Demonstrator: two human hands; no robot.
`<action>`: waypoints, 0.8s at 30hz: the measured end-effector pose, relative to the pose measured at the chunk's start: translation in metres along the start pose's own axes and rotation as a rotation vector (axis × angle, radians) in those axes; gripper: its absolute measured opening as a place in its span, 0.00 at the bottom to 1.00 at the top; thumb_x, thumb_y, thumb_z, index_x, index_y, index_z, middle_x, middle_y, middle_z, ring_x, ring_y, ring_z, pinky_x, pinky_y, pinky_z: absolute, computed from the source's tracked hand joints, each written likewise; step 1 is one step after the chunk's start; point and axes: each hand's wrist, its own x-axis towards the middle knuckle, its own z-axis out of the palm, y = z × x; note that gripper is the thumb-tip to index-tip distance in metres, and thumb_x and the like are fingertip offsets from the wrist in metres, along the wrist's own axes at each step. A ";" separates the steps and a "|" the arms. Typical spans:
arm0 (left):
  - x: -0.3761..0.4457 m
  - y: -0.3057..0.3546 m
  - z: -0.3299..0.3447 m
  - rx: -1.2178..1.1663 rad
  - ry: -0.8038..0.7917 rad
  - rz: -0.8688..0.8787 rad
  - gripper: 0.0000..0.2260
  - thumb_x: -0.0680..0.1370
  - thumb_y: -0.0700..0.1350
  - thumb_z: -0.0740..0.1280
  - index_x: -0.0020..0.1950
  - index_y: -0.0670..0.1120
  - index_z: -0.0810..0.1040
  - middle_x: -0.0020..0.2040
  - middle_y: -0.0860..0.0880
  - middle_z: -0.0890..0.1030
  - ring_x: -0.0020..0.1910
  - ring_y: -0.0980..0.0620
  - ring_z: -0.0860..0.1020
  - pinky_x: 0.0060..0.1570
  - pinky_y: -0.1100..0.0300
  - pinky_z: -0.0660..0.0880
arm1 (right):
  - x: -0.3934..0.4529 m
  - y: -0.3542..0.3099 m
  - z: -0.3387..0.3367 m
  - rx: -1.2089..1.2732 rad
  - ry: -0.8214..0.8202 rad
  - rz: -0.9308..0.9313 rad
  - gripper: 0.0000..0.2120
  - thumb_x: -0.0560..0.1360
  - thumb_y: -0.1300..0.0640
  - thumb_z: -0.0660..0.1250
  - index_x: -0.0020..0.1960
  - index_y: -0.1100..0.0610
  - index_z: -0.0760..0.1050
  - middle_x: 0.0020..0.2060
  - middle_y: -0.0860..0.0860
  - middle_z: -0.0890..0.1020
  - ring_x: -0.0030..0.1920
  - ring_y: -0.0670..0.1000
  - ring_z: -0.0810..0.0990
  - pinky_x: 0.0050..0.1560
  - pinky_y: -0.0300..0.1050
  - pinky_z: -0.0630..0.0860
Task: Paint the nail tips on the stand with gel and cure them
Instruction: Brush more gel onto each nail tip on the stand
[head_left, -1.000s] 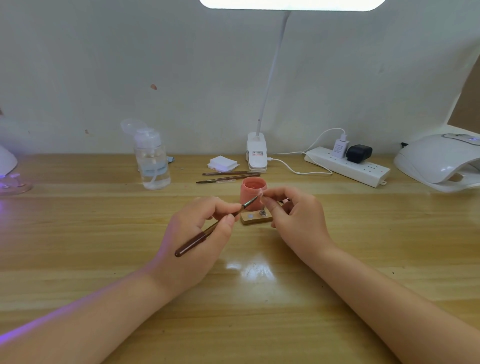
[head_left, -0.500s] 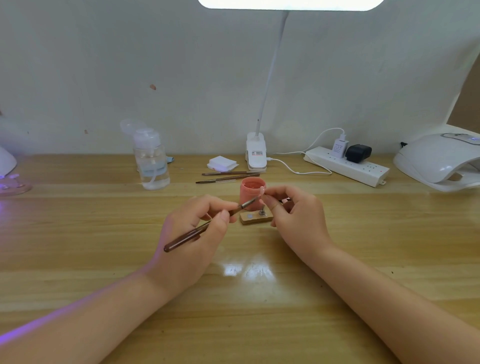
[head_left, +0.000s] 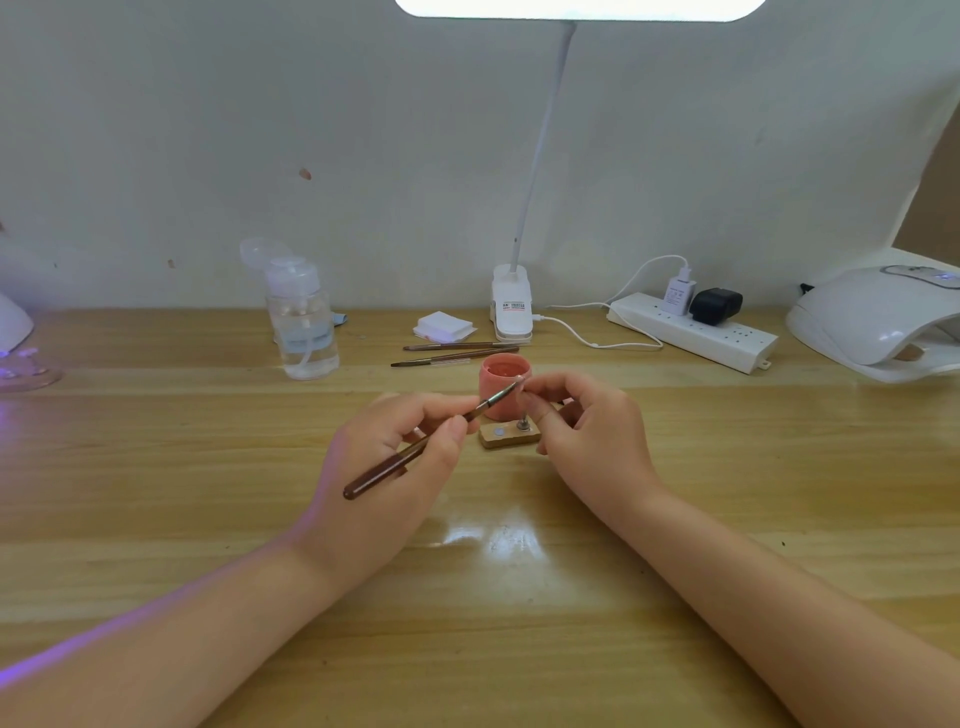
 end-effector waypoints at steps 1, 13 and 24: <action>0.000 -0.001 0.000 0.002 0.012 -0.008 0.10 0.76 0.45 0.65 0.50 0.59 0.81 0.44 0.60 0.84 0.47 0.57 0.80 0.47 0.70 0.72 | 0.000 0.000 0.000 -0.003 -0.001 -0.004 0.08 0.75 0.59 0.71 0.44 0.46 0.79 0.34 0.35 0.81 0.31 0.52 0.80 0.41 0.55 0.79; 0.001 0.000 0.000 -0.067 0.048 -0.045 0.08 0.77 0.46 0.64 0.50 0.57 0.81 0.44 0.58 0.85 0.43 0.59 0.80 0.40 0.73 0.72 | 0.001 0.001 0.000 0.026 0.005 0.015 0.07 0.75 0.58 0.71 0.45 0.45 0.79 0.36 0.37 0.82 0.33 0.53 0.80 0.39 0.50 0.78; 0.041 0.009 -0.011 -0.129 0.169 -0.220 0.09 0.74 0.42 0.68 0.40 0.56 0.81 0.35 0.57 0.83 0.34 0.63 0.77 0.36 0.69 0.74 | 0.002 0.004 0.001 0.057 0.021 0.039 0.04 0.75 0.58 0.71 0.48 0.51 0.80 0.37 0.42 0.82 0.33 0.52 0.79 0.40 0.55 0.79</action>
